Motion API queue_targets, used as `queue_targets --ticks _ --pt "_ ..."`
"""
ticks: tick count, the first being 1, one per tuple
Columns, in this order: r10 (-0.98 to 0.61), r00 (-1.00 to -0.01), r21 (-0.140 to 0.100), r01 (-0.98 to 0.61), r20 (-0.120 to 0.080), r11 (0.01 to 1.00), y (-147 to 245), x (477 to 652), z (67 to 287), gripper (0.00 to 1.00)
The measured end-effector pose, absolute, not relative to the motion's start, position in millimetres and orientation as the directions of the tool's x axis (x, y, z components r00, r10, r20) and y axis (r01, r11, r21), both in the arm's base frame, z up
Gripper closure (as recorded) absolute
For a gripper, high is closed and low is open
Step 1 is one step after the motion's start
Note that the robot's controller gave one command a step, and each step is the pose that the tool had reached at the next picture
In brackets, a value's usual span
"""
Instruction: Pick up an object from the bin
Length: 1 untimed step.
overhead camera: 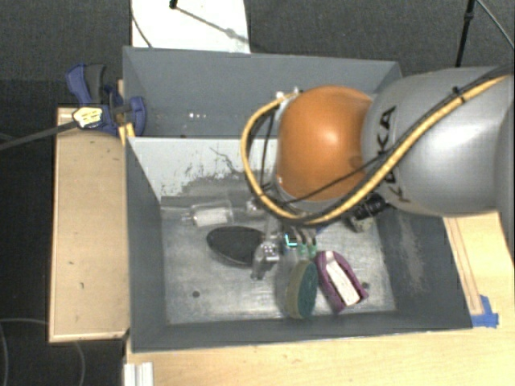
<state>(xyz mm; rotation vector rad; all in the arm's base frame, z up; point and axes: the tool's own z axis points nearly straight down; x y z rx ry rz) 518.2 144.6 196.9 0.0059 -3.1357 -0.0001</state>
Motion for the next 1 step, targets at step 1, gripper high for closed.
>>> queue_targets --ticks 1 --pt "-0.037 -0.999 -0.001 -0.037 0.005 0.999 133.8 565.0 80.8 0.00"
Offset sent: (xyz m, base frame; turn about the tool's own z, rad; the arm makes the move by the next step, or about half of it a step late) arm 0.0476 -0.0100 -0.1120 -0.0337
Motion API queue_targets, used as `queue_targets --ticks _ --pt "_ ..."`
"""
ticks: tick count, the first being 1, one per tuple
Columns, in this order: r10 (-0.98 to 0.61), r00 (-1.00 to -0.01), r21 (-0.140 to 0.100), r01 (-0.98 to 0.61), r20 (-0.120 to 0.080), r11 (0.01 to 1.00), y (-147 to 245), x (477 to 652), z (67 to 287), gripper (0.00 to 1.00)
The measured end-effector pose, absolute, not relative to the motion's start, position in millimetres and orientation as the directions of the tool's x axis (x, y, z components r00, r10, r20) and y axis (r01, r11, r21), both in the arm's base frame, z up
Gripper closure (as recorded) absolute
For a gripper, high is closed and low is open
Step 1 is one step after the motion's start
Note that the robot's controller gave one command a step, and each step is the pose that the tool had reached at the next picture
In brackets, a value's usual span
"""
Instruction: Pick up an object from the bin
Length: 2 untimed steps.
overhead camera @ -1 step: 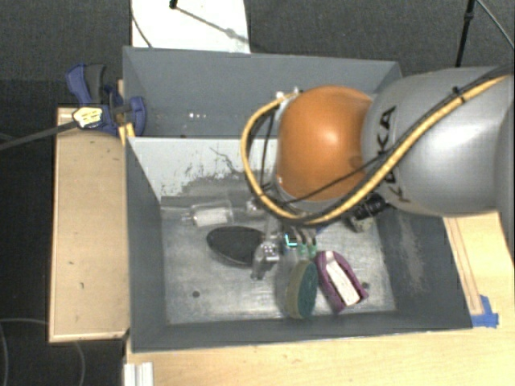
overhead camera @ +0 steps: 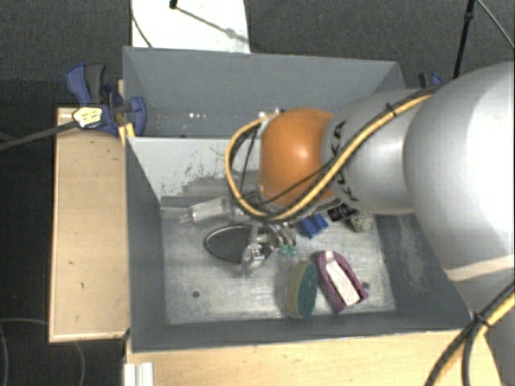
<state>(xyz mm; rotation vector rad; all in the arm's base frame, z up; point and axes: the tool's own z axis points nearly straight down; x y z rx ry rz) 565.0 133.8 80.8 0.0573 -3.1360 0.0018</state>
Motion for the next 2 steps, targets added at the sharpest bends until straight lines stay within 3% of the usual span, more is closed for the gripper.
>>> queue_targets --ticks 1,2 --pt "-0.243 -0.970 -0.001 -0.243 -0.008 0.970 98 540.6 165 0.00" --pt "-0.318 -0.948 0.004 -0.318 0.000 0.948 166 571.9 81 0.00"
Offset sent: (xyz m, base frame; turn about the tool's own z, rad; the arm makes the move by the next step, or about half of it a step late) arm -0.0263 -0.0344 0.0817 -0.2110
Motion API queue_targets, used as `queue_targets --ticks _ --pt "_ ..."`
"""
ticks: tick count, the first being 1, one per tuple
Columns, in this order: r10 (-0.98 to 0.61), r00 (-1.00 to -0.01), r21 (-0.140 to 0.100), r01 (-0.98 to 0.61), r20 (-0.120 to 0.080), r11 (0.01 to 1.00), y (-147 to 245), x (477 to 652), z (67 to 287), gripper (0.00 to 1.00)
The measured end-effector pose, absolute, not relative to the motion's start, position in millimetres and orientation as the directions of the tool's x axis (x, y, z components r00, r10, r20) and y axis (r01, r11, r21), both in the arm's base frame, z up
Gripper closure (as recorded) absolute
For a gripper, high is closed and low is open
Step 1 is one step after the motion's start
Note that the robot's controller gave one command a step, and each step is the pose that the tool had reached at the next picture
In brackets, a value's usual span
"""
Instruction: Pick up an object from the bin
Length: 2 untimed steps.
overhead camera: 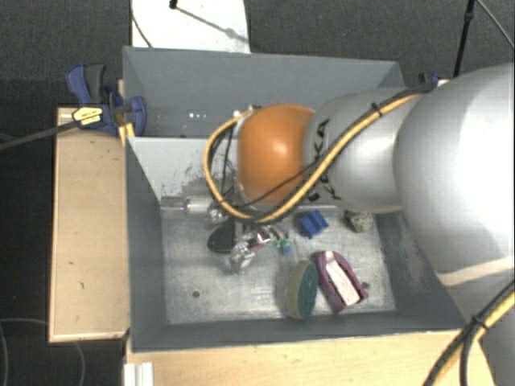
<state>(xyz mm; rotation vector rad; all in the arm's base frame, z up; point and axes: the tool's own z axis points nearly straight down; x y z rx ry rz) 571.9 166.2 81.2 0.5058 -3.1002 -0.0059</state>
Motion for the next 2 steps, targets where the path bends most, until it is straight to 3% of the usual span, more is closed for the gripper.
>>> queue_targets --ticks 1,2 --pt "-0.309 -0.951 0.002 -0.309 -0.004 0.951 162.6 573.5 85.8 1.00" --pt "-0.307 -0.952 0.001 -0.307 -0.003 0.952 162.2 573.3 85.6 0.00"
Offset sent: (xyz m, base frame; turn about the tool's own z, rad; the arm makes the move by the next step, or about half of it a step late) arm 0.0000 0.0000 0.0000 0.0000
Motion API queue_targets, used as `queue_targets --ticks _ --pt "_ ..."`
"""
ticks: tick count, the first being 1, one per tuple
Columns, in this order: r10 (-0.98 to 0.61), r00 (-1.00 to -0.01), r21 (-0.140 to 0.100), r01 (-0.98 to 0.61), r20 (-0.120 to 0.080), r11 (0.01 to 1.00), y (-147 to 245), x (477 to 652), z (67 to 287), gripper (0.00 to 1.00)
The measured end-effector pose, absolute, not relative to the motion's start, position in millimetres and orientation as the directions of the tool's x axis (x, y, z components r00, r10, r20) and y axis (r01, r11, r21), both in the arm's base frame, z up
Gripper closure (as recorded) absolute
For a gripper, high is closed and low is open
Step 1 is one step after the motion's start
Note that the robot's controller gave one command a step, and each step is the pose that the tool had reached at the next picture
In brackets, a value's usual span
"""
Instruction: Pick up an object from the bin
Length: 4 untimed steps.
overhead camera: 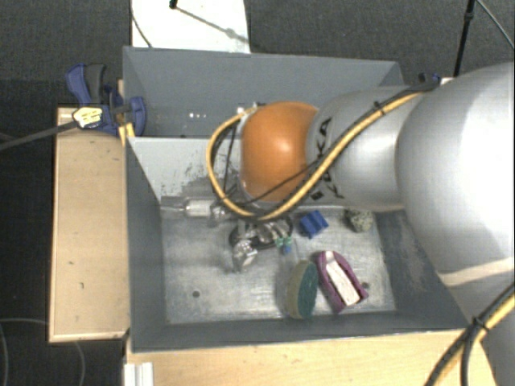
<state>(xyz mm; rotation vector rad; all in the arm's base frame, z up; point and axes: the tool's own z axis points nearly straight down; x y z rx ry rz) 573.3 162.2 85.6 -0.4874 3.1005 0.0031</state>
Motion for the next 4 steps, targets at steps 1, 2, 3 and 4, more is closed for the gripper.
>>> queue_targets --ticks 1,2,3,4 --pt "-0.431 -0.902 -0.001 -0.431 -0.008 0.902 92 582.5 73 0.00" --pt "-0.430 -0.903 0.000 -0.430 -0.009 0.903 94 582.4 74 1.00" --pt "-0.780 -0.626 -0.004 -0.780 -0.005 0.626 37 590.0 194 1.00" --pt "-0.775 -0.632 -0.009 -0.775 -0.009 0.632 27 592.2 326 1.00"
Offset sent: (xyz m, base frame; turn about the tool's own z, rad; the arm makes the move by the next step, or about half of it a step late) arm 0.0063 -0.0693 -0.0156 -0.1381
